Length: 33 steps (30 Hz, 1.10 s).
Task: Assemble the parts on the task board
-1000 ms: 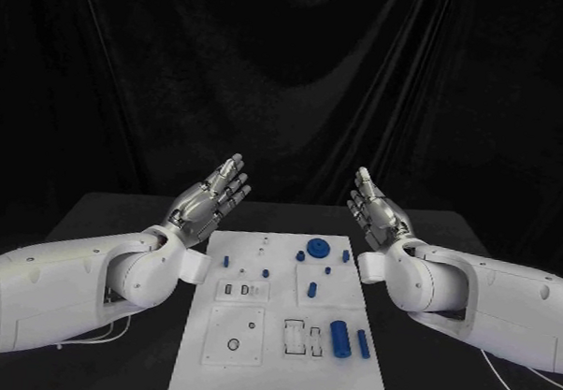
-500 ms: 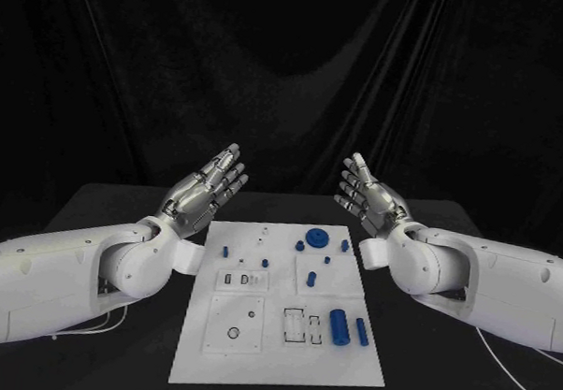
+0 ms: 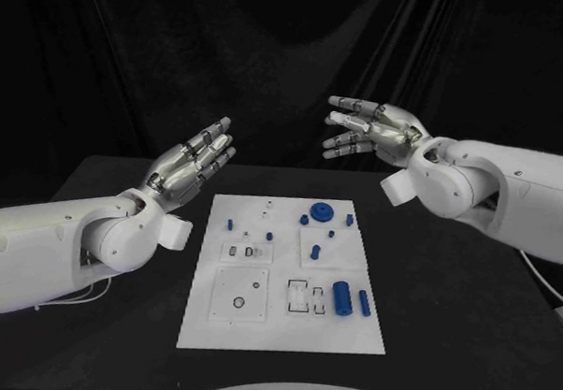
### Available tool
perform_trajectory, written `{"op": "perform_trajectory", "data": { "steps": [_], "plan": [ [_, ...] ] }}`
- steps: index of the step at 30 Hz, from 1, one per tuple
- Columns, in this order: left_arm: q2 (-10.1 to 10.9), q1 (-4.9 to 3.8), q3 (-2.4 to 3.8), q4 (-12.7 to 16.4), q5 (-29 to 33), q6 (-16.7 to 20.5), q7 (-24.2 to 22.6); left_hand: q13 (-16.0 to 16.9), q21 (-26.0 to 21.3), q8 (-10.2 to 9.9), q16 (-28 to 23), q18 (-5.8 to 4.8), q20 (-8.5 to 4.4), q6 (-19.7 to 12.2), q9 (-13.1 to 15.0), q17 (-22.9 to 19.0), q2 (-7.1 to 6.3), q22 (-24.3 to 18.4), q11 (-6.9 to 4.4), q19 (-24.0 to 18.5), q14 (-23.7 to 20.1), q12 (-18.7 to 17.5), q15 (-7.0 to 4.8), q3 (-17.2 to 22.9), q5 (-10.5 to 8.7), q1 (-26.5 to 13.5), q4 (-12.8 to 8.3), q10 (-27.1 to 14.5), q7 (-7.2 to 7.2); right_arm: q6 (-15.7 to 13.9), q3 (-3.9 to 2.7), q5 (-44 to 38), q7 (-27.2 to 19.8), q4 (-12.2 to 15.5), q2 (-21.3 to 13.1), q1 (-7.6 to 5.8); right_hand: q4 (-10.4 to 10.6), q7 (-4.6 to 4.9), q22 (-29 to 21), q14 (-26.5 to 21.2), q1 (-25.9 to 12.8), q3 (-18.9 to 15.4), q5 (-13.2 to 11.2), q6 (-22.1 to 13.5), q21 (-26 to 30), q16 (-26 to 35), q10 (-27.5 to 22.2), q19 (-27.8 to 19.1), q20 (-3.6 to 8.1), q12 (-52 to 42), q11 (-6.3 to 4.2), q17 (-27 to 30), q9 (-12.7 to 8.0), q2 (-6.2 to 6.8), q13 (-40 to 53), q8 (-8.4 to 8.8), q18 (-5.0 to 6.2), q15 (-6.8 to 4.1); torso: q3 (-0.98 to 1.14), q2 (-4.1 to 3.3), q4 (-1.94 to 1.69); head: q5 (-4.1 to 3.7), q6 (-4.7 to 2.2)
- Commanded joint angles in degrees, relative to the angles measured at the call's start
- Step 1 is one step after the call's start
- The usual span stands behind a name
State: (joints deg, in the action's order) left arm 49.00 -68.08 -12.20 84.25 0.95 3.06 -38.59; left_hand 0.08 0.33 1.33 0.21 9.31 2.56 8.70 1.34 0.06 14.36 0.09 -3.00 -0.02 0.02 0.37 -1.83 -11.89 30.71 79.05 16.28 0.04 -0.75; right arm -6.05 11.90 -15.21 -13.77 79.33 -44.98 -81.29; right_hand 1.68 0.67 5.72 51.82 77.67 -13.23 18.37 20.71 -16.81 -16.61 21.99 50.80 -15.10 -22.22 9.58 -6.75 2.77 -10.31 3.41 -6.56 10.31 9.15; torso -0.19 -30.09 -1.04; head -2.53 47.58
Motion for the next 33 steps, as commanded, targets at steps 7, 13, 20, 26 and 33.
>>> {"op": "perform_trajectory", "data": {
  "steps": [7, 13, 20, 26, 33],
  "plan": [
    [1.7, -0.36, 0.06, 0.8, -6.4, 3.9, -4.0, -0.1, -0.3, 0.2, -0.2, 0.94, 1.10, 1.3, 0.1, -0.1, -0.09, -0.1, 0.75, 0.0, 0.0, -0.4, -1.24, 0.8, 2.13, 2.1, -0.1, 0.0, 0.47, 1.9, -0.03, -67.1, 11.0, 3.2, -0.4, -2.35, -0.4, -1.02, -1.9, 17.0, 3.3, 3.5, -6.3, 11.0, 2.4, 2.0, 14.7, 17.6, 5.85, 2.6, -2.19, -1.9, 0.6, 2.71, 0.2, -1.19, 0.33, -5.62, -0.92, -2.12, -0.04, 1.61, 1.35],
    [3.8, -0.68, 0.07, 3.3, -7.0, 4.7, -5.1, -0.1, -0.3, 0.3, -0.2, 0.97, 1.78, 1.6, 0.1, -0.1, -0.35, -0.1, 1.04, 0.0, 0.0, -0.4, -0.78, 0.9, 2.78, 2.7, 0.0, 0.0, 0.66, -0.6, -0.04, -86.2, 10.8, 5.6, -0.9, -3.03, -1.9, -1.93, -0.2, 29.6, 5.3, 7.3, -6.4, 25.3, -0.7, -1.7, 23.7, 29.3, 10.36, 5.9, -5.57, -7.3, 2.6, 4.44, 0.4, -3.88, 0.06, -9.98, -1.44, -3.70, -0.56, 1.76, 1.11],
    [5.7, -1.19, 0.07, 5.9, -7.1, 3.4, -5.2, -0.1, -0.3, 0.2, -0.2, 1.02, 2.85, 1.6, 0.1, -0.1, -0.48, -0.1, 1.33, 0.0, 0.0, -0.4, 0.13, 1.3, 3.67, 3.8, -0.1, 0.0, 0.73, 0.8, -0.04, -93.6, 12.1, 8.1, -1.0, -3.30, -0.5, -2.90, 2.7, 32.1, 1.5, 10.6, -8.4, 26.4, -4.0, -7.6, 27.4, 32.4, 11.48, 11.0, -6.75, -14.8, 3.9, 7.87, 0.6, -1.12, 0.03, -11.19, -2.13, -6.00, -2.45, -0.44, 0.08],
    [6.4, -1.70, 0.07, 7.5, -7.2, 2.4, -5.2, -0.1, -0.3, 0.1, -0.2, 1.03, 3.17, 1.4, 0.1, -0.1, -0.49, -0.1, 1.50, 0.0, 0.0, -0.4, 0.65, 1.4, 4.21, 4.2, -0.2, 0.0, 0.65, 0.8, -0.04, -94.9, 13.3, 10.3, -2.0, -3.15, -0.1, -1.92, 3.8, 32.1, 0.9, 12.0, -6.5, 25.8, -5.1, -9.4, 28.0, 32.8, 11.45, 11.9, -6.74, -17.0, 4.2, 9.00, 0.9, -0.09, 0.03, -11.47, -2.32, -8.10, -3.35, -0.78, -0.88],
    [6.9, -1.93, 0.07, 8.2, -7.2, 1.1, -5.2, -0.1, -0.3, 0.1, -0.2, 1.04, 3.35, 1.3, 0.1, -0.1, -0.48, -0.1, 1.66, 0.0, 0.0, -0.4, 0.78, 1.5, 4.59, 4.4, -0.2, 0.0, 0.70, 0.6, -0.03, -95.2, 13.4, 10.2, -1.9, -2.55, -1.6, 1.69, 6.0, 31.2, 2.5, 15.4, -3.0, 27.7, -7.2, -12.0, 29.2, 32.3, 11.87, 12.8, -6.92, -19.7, 4.7, 9.67, 0.9, 0.19, 0.00, -11.88, -2.86, -10.09, -4.18, -1.72, -1.75]
  ]
}}
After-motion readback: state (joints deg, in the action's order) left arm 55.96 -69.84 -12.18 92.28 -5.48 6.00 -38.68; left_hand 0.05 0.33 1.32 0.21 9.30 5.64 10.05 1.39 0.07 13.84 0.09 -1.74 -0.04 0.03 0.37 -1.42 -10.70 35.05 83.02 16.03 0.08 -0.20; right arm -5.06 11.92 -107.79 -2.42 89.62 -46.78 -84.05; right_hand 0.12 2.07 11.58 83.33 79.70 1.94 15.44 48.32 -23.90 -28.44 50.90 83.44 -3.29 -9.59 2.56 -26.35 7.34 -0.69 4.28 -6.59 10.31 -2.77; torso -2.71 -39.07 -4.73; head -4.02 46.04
